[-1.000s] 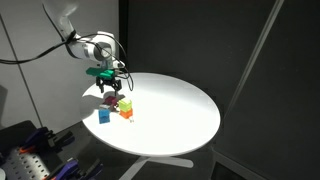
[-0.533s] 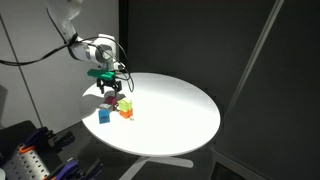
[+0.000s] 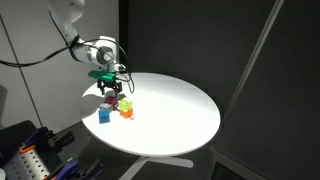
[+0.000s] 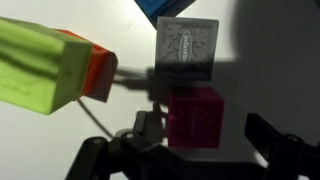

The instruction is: Pick up the green block and put it on the blue block, pick up the lime green block and put it on the orange block, pick up the pink block and put it on the lime green block

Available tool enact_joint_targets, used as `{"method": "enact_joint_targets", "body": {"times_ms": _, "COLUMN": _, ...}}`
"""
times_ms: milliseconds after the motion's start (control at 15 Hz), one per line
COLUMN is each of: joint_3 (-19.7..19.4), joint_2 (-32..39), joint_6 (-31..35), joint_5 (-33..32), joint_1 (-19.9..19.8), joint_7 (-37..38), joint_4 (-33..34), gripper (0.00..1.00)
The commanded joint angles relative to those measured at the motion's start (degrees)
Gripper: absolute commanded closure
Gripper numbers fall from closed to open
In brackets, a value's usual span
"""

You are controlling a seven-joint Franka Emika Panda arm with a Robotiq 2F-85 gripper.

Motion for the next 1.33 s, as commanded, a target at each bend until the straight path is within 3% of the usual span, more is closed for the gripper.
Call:
{"method": "enact_joint_targets", "body": {"times_ms": 0, "joint_3": -0.56, "joint_2": 1.30, "joint_6": -1.05, "joint_5": -0.72, "joint_1": 0.54, "joint_7": 0.40, "joint_4": 2.00, "gripper": 0.00}}
{"method": "enact_joint_targets", "body": {"times_ms": 1067, "joint_3": -1.22, "joint_2": 4.38, "joint_6": -1.33, "joint_5": -1.20, "joint_1": 1.04, "joint_7": 0.65, "joint_4": 4.02, "gripper": 0.00}}
{"method": "enact_joint_targets", "body": {"times_ms": 1133, "joint_3": -1.32, "joint_2": 4.44, "joint_6": -1.28, "joint_5": -1.32, "joint_1": 1.13, "joint_7": 0.78, "joint_4": 4.06, "gripper": 0.25}}
{"method": "enact_joint_targets", "body": {"times_ms": 1200, "joint_3": -1.40, "joint_2": 4.55, "joint_6": -1.26, "joint_5": -1.41, "joint_1": 1.20, "joint_7": 0.85, "joint_4": 4.15, "gripper": 0.26}}
{"method": "enact_joint_targets", "body": {"times_ms": 1267, "joint_3": -1.53, "joint_2": 4.67, "joint_6": -1.32, "joint_5": -1.58, "joint_1": 1.32, "joint_7": 0.95, "joint_4": 4.28, "gripper": 0.34}}
